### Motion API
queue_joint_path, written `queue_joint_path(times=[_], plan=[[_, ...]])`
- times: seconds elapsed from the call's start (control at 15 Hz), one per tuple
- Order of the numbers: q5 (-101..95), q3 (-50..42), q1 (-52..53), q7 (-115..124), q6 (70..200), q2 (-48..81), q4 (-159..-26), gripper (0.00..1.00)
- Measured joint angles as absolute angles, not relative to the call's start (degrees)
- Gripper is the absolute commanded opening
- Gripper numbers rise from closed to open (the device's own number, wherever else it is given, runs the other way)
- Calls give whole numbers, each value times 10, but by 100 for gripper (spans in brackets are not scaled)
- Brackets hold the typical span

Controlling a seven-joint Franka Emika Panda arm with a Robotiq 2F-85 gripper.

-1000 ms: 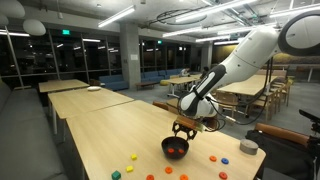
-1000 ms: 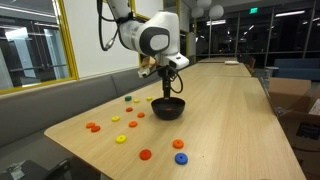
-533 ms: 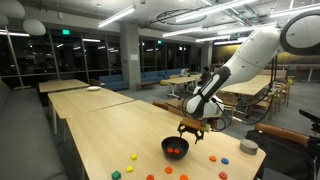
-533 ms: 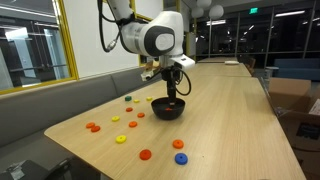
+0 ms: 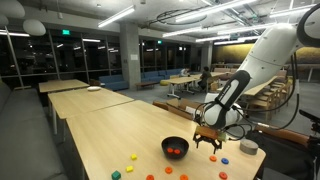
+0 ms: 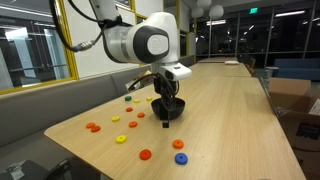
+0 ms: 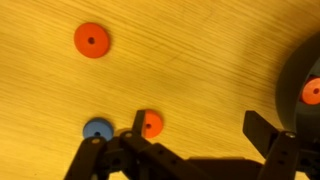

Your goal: Put some of the discs on the table in the bowl

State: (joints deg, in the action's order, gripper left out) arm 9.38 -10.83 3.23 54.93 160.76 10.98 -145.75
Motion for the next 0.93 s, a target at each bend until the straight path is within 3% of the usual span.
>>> queue_joint_path(times=[0.4, 0.93], plan=[[113, -108, 25, 568, 1707, 112, -1532, 100], [188, -67, -13, 547, 1713, 123, -1541, 100]])
